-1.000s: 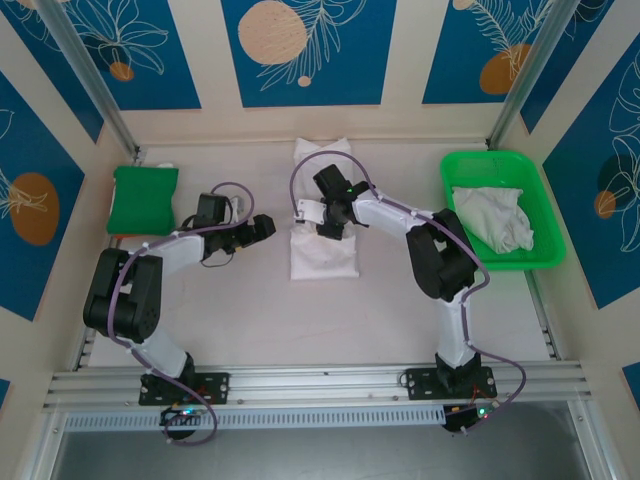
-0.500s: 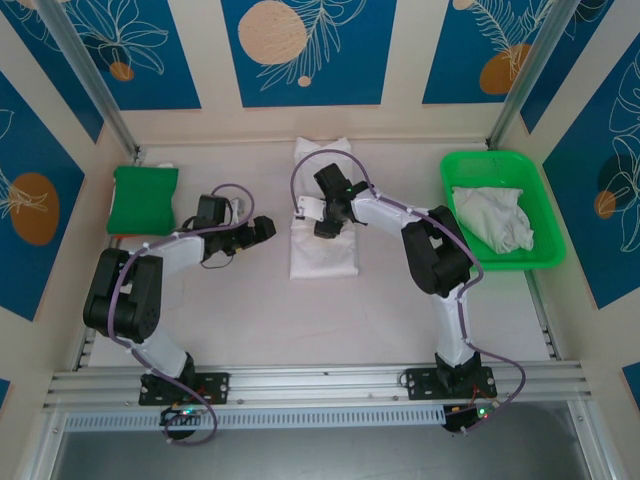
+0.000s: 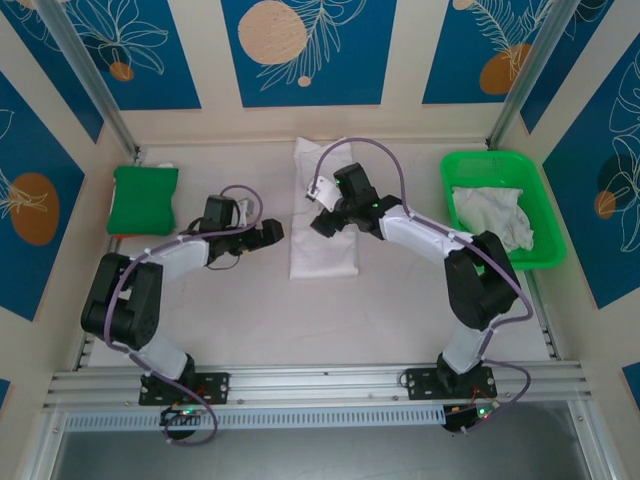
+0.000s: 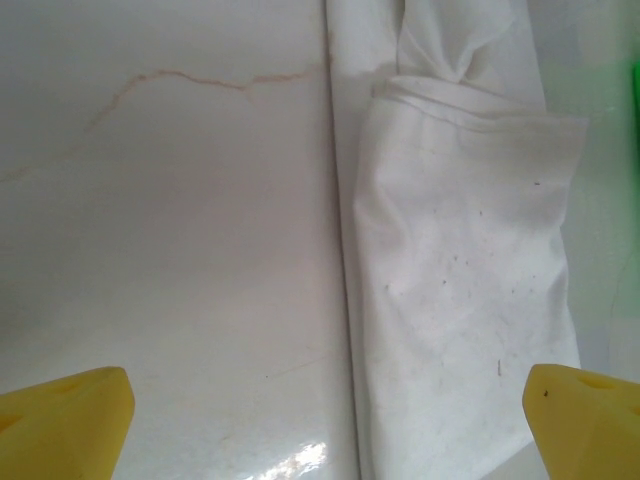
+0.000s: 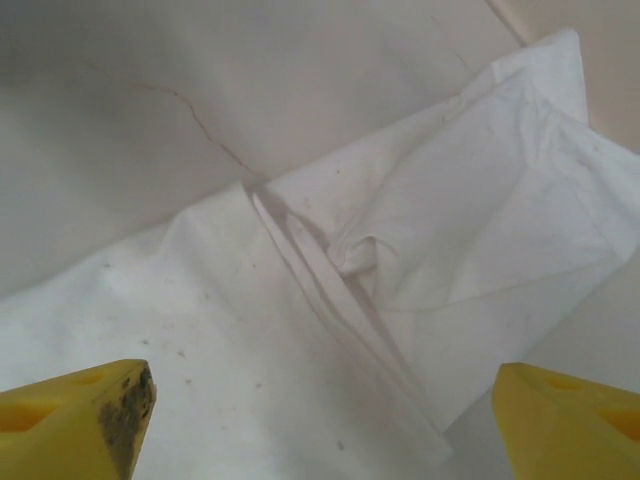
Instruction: Fold and stack the t-shirts
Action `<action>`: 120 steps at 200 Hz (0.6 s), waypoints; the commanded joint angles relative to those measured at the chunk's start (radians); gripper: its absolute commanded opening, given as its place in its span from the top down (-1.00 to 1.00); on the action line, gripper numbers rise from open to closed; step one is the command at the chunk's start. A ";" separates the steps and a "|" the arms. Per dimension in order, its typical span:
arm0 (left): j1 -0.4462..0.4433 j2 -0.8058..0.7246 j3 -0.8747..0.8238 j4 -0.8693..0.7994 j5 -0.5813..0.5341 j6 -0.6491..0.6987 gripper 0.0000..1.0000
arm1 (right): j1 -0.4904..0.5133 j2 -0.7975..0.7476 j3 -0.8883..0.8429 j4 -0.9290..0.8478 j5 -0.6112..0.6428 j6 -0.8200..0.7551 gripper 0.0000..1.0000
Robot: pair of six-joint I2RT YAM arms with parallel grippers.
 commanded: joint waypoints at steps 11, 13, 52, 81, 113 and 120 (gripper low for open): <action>-0.031 0.061 0.058 0.012 -0.019 -0.055 -0.61 | 0.002 0.013 -0.031 -0.077 -0.006 0.293 -0.42; -0.034 0.066 0.063 0.011 -0.019 -0.055 -0.58 | -0.001 0.017 -0.025 -0.096 -0.009 0.307 -0.40; -0.141 0.170 0.212 -0.058 -0.058 -0.024 -0.05 | -0.023 0.099 0.067 -0.263 -0.064 0.507 -0.03; -0.187 0.308 0.338 -0.100 -0.050 -0.046 0.09 | -0.045 0.215 0.175 -0.371 -0.025 0.674 0.09; -0.188 0.384 0.348 -0.112 -0.031 -0.091 0.10 | -0.047 0.271 0.181 -0.398 -0.011 0.697 0.35; -0.189 0.376 0.329 -0.107 -0.033 -0.091 0.10 | -0.047 0.260 0.154 -0.391 -0.013 0.699 0.37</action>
